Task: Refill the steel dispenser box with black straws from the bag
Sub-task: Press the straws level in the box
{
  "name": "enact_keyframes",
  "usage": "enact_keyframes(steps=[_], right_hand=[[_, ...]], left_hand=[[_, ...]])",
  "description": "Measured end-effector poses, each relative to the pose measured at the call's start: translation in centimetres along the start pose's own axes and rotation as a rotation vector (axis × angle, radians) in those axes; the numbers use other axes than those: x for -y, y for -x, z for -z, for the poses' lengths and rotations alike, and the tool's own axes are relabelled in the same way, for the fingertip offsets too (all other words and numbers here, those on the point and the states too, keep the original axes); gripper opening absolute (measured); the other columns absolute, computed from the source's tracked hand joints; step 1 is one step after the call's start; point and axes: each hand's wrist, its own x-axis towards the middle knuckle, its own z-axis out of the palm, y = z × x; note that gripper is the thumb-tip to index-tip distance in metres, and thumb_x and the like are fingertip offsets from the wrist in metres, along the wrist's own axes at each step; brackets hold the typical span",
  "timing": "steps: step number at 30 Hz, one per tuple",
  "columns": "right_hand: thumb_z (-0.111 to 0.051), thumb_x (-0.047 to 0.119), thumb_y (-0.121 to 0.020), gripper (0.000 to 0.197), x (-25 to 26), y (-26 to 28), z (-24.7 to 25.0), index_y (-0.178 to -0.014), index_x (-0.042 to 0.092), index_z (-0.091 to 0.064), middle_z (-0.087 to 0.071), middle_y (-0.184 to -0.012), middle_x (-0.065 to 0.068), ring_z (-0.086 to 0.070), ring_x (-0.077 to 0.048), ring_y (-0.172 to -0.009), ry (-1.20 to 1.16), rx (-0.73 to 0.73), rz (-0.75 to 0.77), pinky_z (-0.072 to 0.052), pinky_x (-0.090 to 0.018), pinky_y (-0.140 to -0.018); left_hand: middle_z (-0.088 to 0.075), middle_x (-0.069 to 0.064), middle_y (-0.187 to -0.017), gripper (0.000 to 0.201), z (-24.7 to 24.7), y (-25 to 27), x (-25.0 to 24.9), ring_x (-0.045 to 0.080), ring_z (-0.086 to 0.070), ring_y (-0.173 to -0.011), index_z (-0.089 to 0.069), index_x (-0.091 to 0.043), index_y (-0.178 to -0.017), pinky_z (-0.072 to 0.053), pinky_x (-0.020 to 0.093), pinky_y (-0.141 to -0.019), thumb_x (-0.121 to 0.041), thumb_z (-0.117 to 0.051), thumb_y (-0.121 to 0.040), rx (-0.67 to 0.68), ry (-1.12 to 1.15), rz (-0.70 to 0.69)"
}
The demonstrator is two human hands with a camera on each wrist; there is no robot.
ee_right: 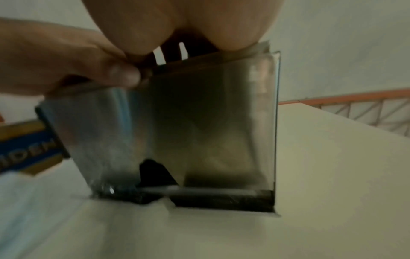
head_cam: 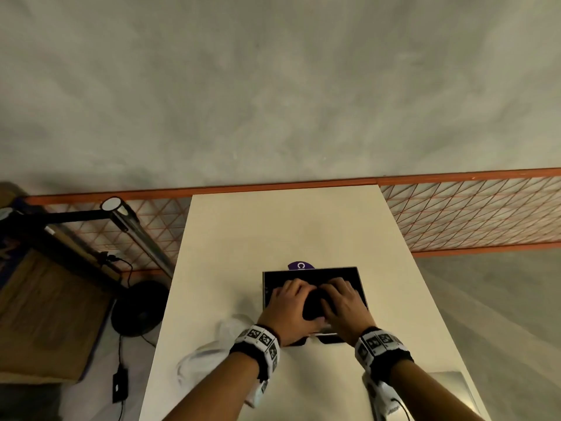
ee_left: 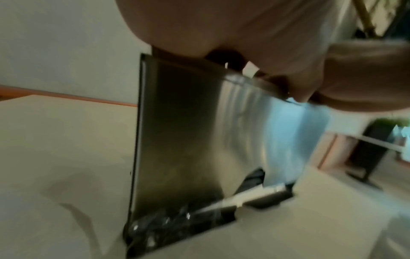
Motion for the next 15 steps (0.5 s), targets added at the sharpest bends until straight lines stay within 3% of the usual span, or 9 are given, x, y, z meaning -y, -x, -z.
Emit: enact_keyframes(steps=[3, 5, 6, 8, 10, 12, 15], right_hand=[[-0.057, 0.025, -0.087, 0.031, -1.5, -0.6, 2.2, -0.116, 0.013, -0.062, -0.056, -0.111, -0.007, -0.056, -0.03, -0.097, -0.081, -0.232, -0.087, -0.051, -0.042, -0.079], [-0.058, 0.022, -0.09, 0.03, -2.4, -1.1, 4.0, -0.118, 0.013, -0.058, -0.056, -0.112, -0.01, -0.057, -0.034, -0.099, -0.075, -0.185, -0.274, -0.049, -0.04, -0.076], [-0.055, 0.026, -0.093, 0.03, -2.9, -1.3, 4.7, -0.12, 0.013, -0.055, -0.057, -0.114, -0.01, -0.058, -0.035, -0.101, -0.06, -0.071, -0.395, -0.046, -0.038, -0.076], [-0.045, 0.032, -0.097, 0.03, -3.8, -1.9, 5.3, -0.12, 0.014, -0.051, -0.06, -0.118, -0.011, -0.061, -0.035, -0.105, 0.033, 0.272, -0.549, -0.044, -0.036, -0.076], [-0.042, 0.028, -0.097, 0.029, -4.2, -2.1, 5.3, -0.119, 0.011, -0.053, -0.062, -0.121, -0.013, -0.062, -0.034, -0.107, 0.086, 0.474, -0.548, -0.047, -0.036, -0.08], [-0.041, 0.021, -0.097, 0.028, -4.5, -3.4, 5.4, -0.117, 0.007, -0.056, -0.062, -0.123, -0.016, -0.062, -0.036, -0.108, 0.065, 0.494, -0.527, -0.048, -0.036, -0.081], [-0.042, 0.016, -0.097, 0.025, -4.4, -4.7, 6.7, -0.115, 0.005, -0.055, -0.062, -0.12, -0.018, -0.061, -0.039, -0.108, 0.095, 0.386, -0.49, -0.045, -0.038, -0.077]], left_hand=[[-0.052, -0.006, -0.129, 0.055, 1.7, 0.8, 0.8, 0.018, -0.048, -0.122, -0.054, -0.025, -0.137, -0.044, 0.041, -0.098, -0.059, -0.049, -0.095, -0.22, 0.068, 0.091], [-0.057, 0.001, -0.128, 0.05, 3.2, 1.6, 1.8, 0.025, -0.053, -0.12, -0.051, -0.02, -0.14, -0.047, 0.043, -0.093, -0.047, -0.053, -0.098, -0.296, 0.017, 0.294], [-0.06, 0.006, -0.129, 0.052, 3.8, 1.9, 2.2, 0.03, -0.056, -0.12, -0.046, -0.017, -0.144, -0.048, 0.044, -0.092, -0.046, -0.052, -0.101, -0.247, 0.019, 0.431], [-0.065, 0.013, -0.127, 0.052, 4.5, 2.2, 3.0, 0.036, -0.062, -0.114, -0.045, -0.013, -0.142, -0.049, 0.042, -0.087, -0.049, -0.043, -0.105, -0.01, 0.007, 0.638], [-0.066, 0.015, -0.123, 0.043, 4.2, 2.2, 3.1, 0.037, -0.064, -0.108, -0.054, -0.011, -0.125, -0.047, 0.039, -0.082, -0.046, -0.036, -0.108, 0.188, -0.051, 0.651], [-0.066, 0.016, -0.121, 0.035, 4.2, 1.2, 3.0, 0.038, -0.065, -0.108, -0.058, -0.008, -0.116, -0.048, 0.038, -0.083, -0.035, -0.037, -0.108, 0.202, -0.061, 0.631], [-0.068, 0.017, -0.118, 0.028, 5.6, -0.5, 2.2, 0.039, -0.066, -0.106, -0.058, -0.006, -0.115, -0.048, 0.04, -0.083, -0.026, -0.04, -0.108, 0.088, -0.125, 0.585]])
